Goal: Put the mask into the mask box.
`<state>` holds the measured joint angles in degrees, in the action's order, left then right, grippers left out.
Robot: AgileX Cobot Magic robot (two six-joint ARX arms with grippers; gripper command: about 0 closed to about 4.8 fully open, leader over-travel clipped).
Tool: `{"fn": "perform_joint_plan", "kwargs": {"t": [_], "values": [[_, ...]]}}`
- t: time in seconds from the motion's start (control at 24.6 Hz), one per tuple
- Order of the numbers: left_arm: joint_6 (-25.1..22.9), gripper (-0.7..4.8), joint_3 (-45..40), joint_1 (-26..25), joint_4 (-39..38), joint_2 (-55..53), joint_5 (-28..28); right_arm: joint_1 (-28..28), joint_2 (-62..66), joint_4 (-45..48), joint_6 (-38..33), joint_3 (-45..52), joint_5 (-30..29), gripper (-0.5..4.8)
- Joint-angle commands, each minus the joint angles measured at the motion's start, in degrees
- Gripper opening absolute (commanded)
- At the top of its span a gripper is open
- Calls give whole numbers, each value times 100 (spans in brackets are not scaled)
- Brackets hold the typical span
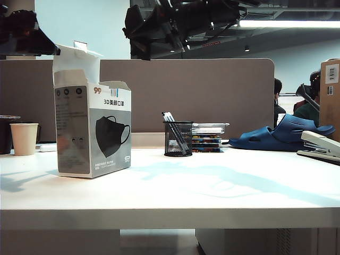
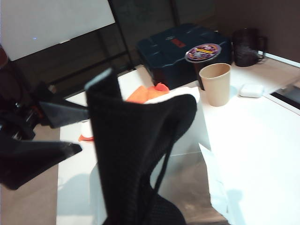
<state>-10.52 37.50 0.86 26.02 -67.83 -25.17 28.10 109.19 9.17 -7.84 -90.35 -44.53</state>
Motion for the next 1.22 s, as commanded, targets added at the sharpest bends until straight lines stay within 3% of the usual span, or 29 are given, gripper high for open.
{"fn": "perform_joint_plan", "kwargs": {"t": [0.04,0.12,0.24,0.28,0.41,0.69,1.02,1.22], "values": [[-2,277,271,28,157,-367,-160,116,11,127,-17,-22,7,-8],[-2,277,407,52,162,-619,-208,166,17,160,-17,-22,118,-8],[0,215,468,81,264,-855,-208,286,63,302,-15,-22,308,-8],[2,132,468,83,332,-896,-216,332,133,476,-22,-22,310,-8],[2,-6,472,83,365,-896,-457,450,356,962,-247,-22,356,-8],[4,-6,472,83,367,-896,-957,699,1073,2544,-1213,-26,660,-8],[393,-6,483,63,501,-896,-935,997,1462,2299,-1115,-22,754,-8],[396,-6,487,44,656,-896,-782,970,1493,1311,-713,-22,1128,-8]]}}
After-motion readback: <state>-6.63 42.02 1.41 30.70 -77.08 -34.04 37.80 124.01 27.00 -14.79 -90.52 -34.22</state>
